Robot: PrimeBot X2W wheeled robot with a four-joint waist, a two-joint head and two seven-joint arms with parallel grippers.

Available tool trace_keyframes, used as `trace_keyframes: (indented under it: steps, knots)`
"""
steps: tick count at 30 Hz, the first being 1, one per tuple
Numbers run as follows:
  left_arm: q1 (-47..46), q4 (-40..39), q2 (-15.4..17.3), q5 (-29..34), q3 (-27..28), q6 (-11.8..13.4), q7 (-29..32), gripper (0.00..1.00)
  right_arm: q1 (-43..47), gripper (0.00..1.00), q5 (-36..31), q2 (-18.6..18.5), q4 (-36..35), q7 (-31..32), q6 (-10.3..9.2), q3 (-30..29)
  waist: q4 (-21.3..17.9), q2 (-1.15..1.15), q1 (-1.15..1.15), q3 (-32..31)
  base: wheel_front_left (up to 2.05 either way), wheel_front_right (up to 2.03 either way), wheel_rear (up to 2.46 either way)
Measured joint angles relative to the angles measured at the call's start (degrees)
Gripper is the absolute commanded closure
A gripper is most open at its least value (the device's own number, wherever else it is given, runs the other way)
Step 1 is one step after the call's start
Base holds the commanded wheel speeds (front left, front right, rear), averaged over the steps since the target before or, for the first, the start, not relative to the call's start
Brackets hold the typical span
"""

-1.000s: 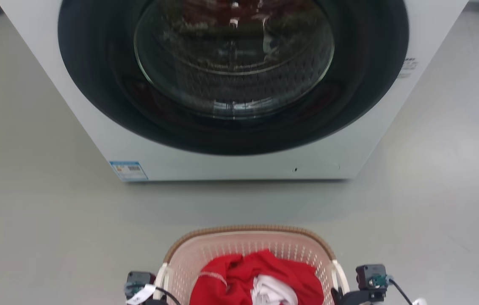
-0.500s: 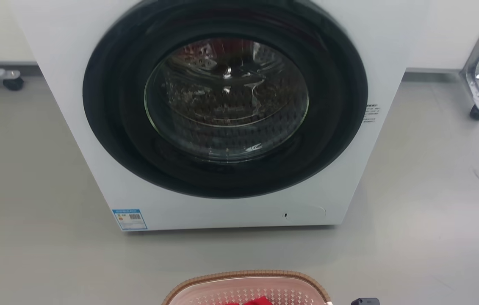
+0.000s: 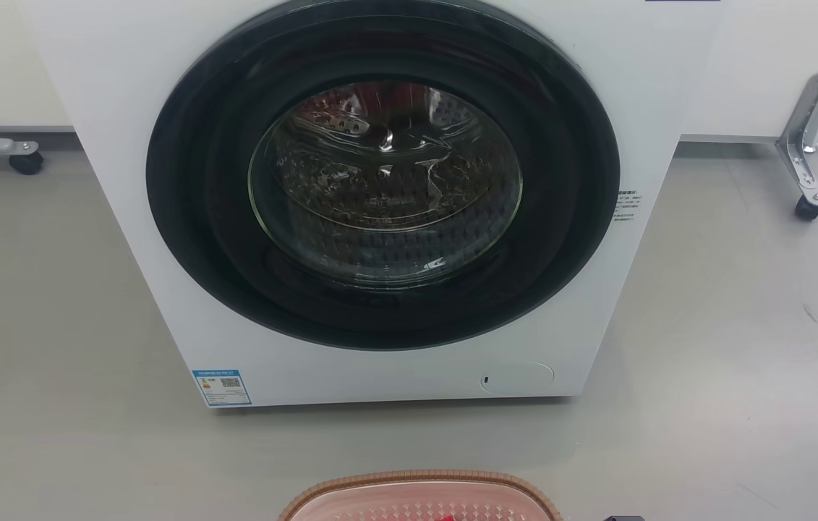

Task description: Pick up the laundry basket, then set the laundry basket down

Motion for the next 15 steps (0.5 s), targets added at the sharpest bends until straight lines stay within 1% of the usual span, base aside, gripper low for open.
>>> trace_keyframes:
  steps: [13, 15]
  knots:
    - [0.0, 0.1, 0.1, -0.1, -0.4, 0.0, 0.0, 1.00, -1.0, 1.00, 2.5, 0.0, 0.7, -0.5, -0.10, 2.3, 0.0, 0.00, 0.01, 0.3, 0.00, 0.00, 0.00]
    - [0.0, 0.2, 0.1, -0.1, -0.4, 0.0, 0.0, 1.00, -1.0, 1.00, 3.0, 0.0, 0.8, -0.6, -0.35, 2.7, 0.0, 0.00, 0.01, 0.4, 0.00, 0.00, 0.00]
